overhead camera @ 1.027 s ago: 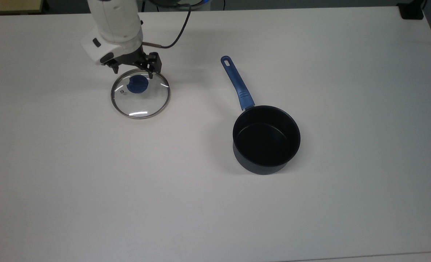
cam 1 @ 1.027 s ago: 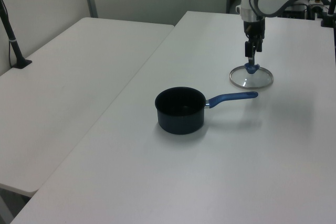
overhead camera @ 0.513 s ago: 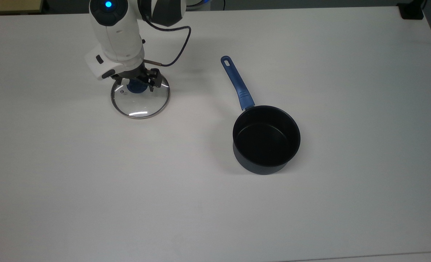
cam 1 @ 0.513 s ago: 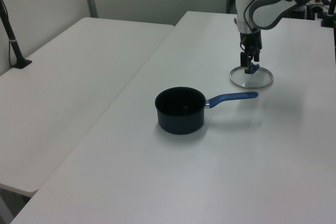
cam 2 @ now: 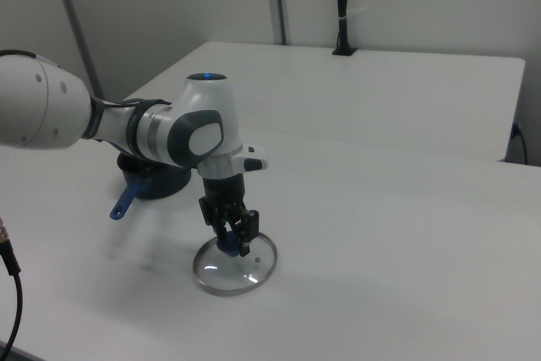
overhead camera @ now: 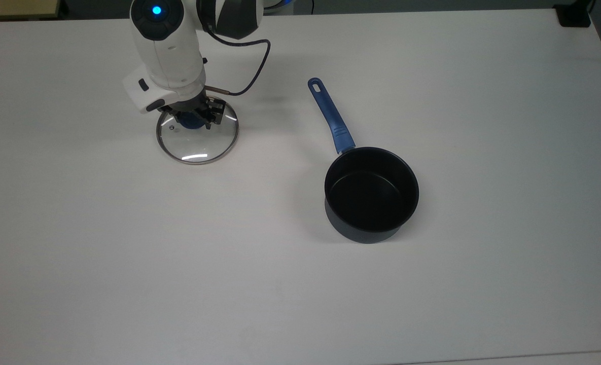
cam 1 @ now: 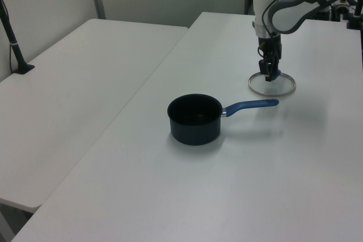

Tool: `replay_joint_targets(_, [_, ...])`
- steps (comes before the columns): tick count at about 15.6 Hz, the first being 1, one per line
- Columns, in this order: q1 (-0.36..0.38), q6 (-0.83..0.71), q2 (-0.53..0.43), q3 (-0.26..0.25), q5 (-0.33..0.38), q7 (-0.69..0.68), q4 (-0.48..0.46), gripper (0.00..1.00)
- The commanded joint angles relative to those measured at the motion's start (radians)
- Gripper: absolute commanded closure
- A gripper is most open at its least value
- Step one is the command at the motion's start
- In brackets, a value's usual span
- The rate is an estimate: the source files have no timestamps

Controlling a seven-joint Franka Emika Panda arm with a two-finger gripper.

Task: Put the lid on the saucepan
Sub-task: 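Lower the open gripper onto the glass lid's blue knob and close, then lift the glass lid and carry it over the navy saucepan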

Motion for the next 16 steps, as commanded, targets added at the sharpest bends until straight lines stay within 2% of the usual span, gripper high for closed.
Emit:
replay_joint_targets(1, [0.013,-0.12,-0.043,0.011,-0.011,0.014,0.058,0.62])
replay_joint_targets(5, [0.013,-0.281,-0.059,0.077,0.009,0.034,0.265,0.62])
replay_joint_targets(8, [0.039,-0.317,-0.046,0.128,0.076,0.159,0.4,0.62])
replay_joint_targets(11, [0.145,-0.314,-0.001,0.129,0.08,0.325,0.475,0.61])
replay_joint_targets(12, [0.197,-0.309,0.053,0.129,0.076,0.418,0.538,0.61])
replay_joint_targets(16, [0.313,-0.282,0.163,0.114,0.069,0.562,0.635,0.61])
